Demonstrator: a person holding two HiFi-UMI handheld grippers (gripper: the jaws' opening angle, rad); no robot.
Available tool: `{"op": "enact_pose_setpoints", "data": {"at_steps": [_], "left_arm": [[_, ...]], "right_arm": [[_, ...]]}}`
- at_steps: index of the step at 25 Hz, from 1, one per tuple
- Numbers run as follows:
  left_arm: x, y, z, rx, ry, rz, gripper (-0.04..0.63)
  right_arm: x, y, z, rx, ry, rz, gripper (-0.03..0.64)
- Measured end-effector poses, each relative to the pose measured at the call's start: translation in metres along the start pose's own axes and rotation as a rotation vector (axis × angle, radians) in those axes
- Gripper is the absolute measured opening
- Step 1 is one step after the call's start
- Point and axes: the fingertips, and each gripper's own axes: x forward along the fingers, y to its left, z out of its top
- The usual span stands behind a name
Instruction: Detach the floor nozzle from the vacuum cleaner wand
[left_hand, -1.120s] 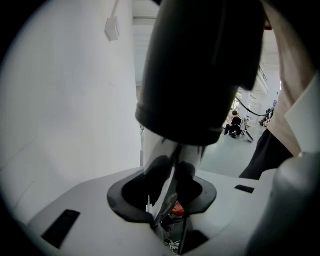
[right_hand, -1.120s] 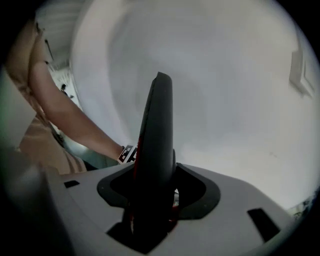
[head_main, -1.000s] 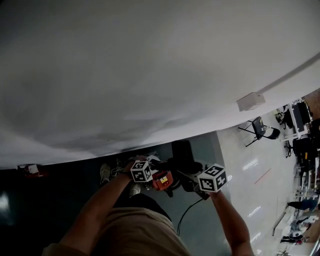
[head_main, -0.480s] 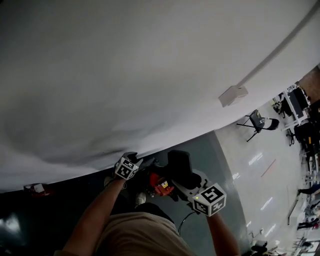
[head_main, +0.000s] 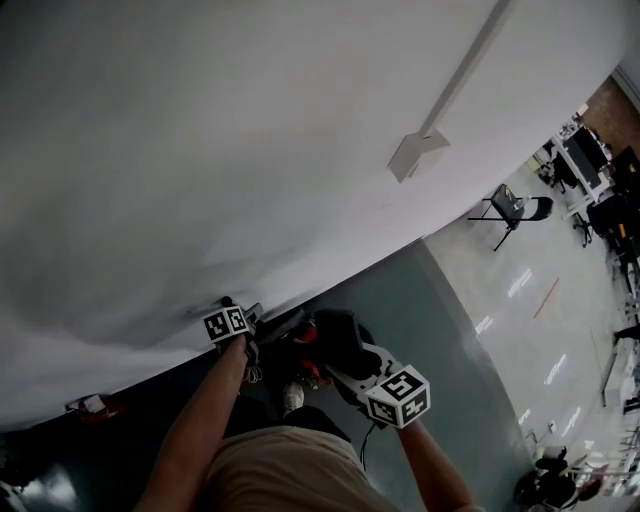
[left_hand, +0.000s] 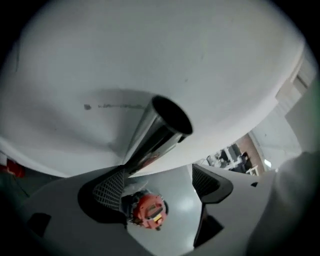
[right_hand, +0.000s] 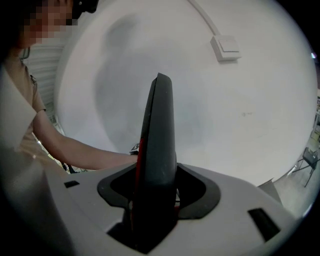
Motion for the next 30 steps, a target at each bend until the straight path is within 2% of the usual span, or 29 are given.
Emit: {"op": "enact_pose_setpoints", "data": {"at_steps": [2, 3, 10, 13, 16, 18, 20, 22, 23, 24, 26, 27, 30], "left_arm": [[-0.011, -0.012, 0.003, -0.081, -0.041, -0.048, 0.413], [-0.015, -0.014, 0.004, -0.084, -0.055, -0.066, 0.413], [-0.034, -0.019, -0.009, 0.154, -0.053, -0.120, 0.411], [-0.045, -0.033, -0.032, 0.214, 0.024, -0.181, 0.411], [-0.083, -0.044, -0.042, 0.254, 0.116, -0.263, 0.411], [-0.094, -0.054, -0.048, 0.327, 0.136, -0.285, 0.411], [-0.092, -0.075, -0.073, 0.392, 0.152, -0.314, 0.404], [-0.098, -0.106, -0.097, 0.428, 0.165, -0.367, 0.369], [-0.104, -0.122, -0.102, 0.467, 0.161, -0.393, 0.312], [-0.111, -0.136, -0.103, 0.527, 0.152, -0.415, 0.254], [-0.111, -0.161, -0.100, 0.661, 0.130, -0.455, 0.181], [-0.105, -0.171, -0.096, 0.705, 0.117, -0.472, 0.155], [-0.094, -0.192, -0.078, 0.732, 0.085, -0.498, 0.111]], "right_arm": [[-0.005, -0.004, -0.008, 0.028, -0.007, -0.005, 0.227], [-0.007, -0.007, -0.012, 0.040, -0.010, -0.009, 0.227], [-0.022, -0.037, -0.044, 0.120, 0.009, -0.041, 0.227], [-0.024, -0.056, -0.060, 0.164, 0.052, -0.048, 0.227], [-0.015, -0.054, -0.058, 0.175, 0.116, -0.063, 0.227], [-0.006, -0.062, -0.063, 0.174, 0.149, -0.078, 0.227], [-0.006, -0.074, -0.084, 0.184, 0.174, -0.081, 0.227], [-0.016, -0.081, -0.105, 0.192, 0.203, -0.079, 0.229], [-0.020, -0.083, -0.111, 0.195, 0.214, -0.081, 0.229], [-0.022, -0.085, -0.115, 0.199, 0.222, -0.085, 0.227], [-0.021, -0.097, -0.123, 0.213, 0.231, -0.097, 0.229], [-0.018, -0.108, -0.126, 0.221, 0.231, -0.101, 0.227], [-0.007, -0.127, -0.122, 0.229, 0.215, -0.100, 0.227]]}}
